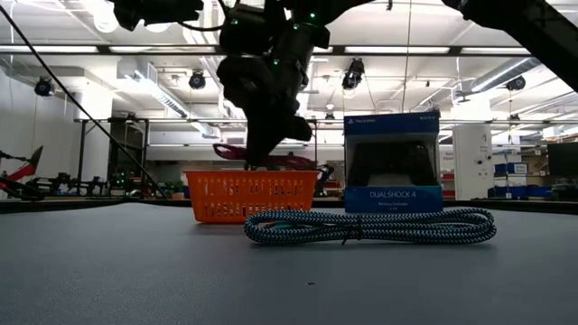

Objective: Pick and place USB-C Cables
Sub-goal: Put the pink charger cable into the orange bin

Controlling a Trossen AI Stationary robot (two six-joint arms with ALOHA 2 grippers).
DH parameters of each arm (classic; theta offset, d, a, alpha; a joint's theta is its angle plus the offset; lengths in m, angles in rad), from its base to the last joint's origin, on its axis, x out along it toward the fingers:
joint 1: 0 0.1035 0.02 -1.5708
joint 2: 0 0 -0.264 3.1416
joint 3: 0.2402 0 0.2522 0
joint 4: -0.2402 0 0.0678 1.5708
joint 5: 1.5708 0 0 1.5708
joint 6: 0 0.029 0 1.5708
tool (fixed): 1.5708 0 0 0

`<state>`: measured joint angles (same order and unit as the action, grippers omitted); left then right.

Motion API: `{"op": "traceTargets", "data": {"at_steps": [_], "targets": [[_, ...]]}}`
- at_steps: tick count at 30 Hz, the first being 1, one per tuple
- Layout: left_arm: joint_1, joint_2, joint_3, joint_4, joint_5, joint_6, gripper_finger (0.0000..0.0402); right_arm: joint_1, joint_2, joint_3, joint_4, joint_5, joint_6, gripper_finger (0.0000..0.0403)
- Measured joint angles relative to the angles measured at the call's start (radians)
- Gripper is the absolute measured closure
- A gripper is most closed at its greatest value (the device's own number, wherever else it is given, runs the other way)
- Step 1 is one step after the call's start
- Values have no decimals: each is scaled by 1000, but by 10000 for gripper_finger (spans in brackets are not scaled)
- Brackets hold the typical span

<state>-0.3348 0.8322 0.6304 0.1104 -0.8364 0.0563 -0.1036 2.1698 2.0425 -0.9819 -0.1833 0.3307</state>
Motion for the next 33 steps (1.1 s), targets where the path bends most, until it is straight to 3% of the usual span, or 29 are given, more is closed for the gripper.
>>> {"op": "traceTargets", "data": {"at_steps": [33], "targets": [[-1,5,0,2,6,-1,217,0,0,-62,57,0,10,358]]}}
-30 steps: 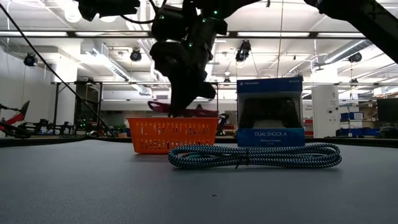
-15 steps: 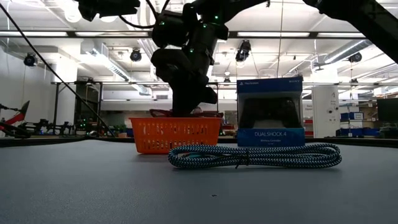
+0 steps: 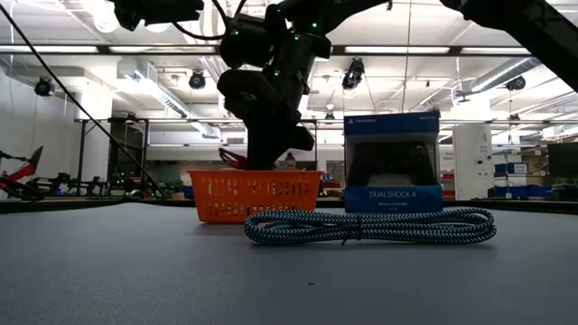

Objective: Pick and place USB-C Cables
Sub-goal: Put the pink charger cable into the orange bin, then put the blue charger cable into the orange bin

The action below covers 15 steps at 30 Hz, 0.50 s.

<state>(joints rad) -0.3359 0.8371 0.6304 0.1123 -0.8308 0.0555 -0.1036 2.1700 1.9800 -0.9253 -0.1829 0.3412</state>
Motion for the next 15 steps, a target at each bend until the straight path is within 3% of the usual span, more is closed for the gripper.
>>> {"op": "traceTargets", "data": {"at_steps": [6,15], "targets": [[0,0,0,0,0,0,217,0,0,0,0,0,-1,338],[0,0,0,0,-1,0,217,-2,-2,0,-1,0,-2,240]]}}
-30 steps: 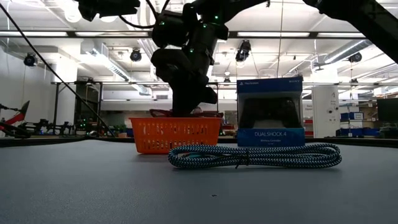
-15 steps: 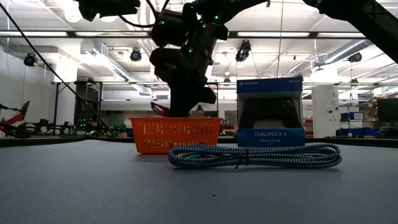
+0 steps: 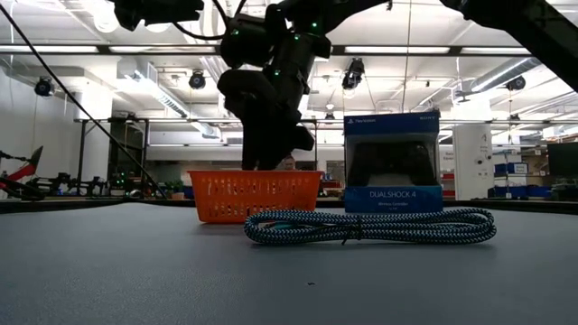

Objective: Pick and place USB-C Cables
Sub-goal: Put the blue charger cable into the orange bin

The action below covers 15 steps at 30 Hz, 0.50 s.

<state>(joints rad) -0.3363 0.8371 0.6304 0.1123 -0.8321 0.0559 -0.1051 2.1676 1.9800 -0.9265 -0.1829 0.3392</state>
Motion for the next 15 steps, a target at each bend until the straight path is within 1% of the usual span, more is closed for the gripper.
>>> {"op": "traceTargets", "data": {"at_steps": [5,13,15], "targets": [[0,0,0,0,0,0,217,2,-24,13,-19,-1,-15,213],[0,3,0,1,-7,-23,217,57,-102,1,-16,3,-111,209],[0,3,0,0,-7,-24,217,78,-125,-22,-9,28,-129,209]]}}
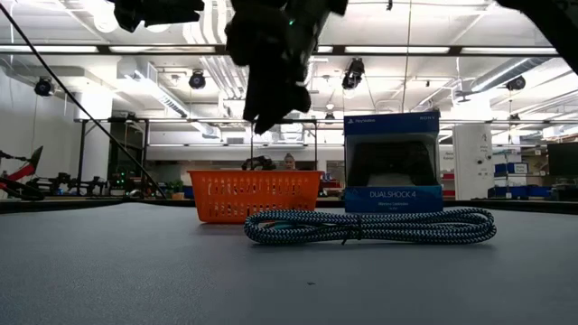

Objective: Pick and place USB-C Cables
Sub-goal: Put the blue charger cable into the orange bin

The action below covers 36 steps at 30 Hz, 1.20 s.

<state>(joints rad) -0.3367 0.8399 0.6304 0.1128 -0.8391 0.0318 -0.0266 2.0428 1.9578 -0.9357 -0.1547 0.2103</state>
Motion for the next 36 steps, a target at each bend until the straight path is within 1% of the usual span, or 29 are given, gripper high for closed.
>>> {"op": "traceTargets", "data": {"at_steps": [2,4,8,10,12,16,20,23,29,36], "targets": [[0,2,0,0,0,-1,217,26,-32,-45,18,24,-13,209],[0,6,0,1,0,-2,217,52,-73,-119,58,25,-10,209],[0,18,0,1,1,-33,217,106,-189,-331,244,26,3,209],[0,25,0,4,2,-53,217,134,-259,-442,335,30,-29,209],[0,33,0,5,3,-63,217,163,-329,-551,410,59,-71,209],[0,58,0,9,10,-136,217,212,-463,-744,521,125,-99,213],[1,111,0,16,75,-233,217,251,-600,-929,669,136,-117,220],[0,178,0,82,112,-283,217,269,-686,-1067,810,133,-130,226],[0,302,1,263,202,-280,217,271,-826,-1265,1051,137,-195,234],[-16,420,80,296,223,-288,217,266,-938,-1408,1298,179,-366,234]]}}
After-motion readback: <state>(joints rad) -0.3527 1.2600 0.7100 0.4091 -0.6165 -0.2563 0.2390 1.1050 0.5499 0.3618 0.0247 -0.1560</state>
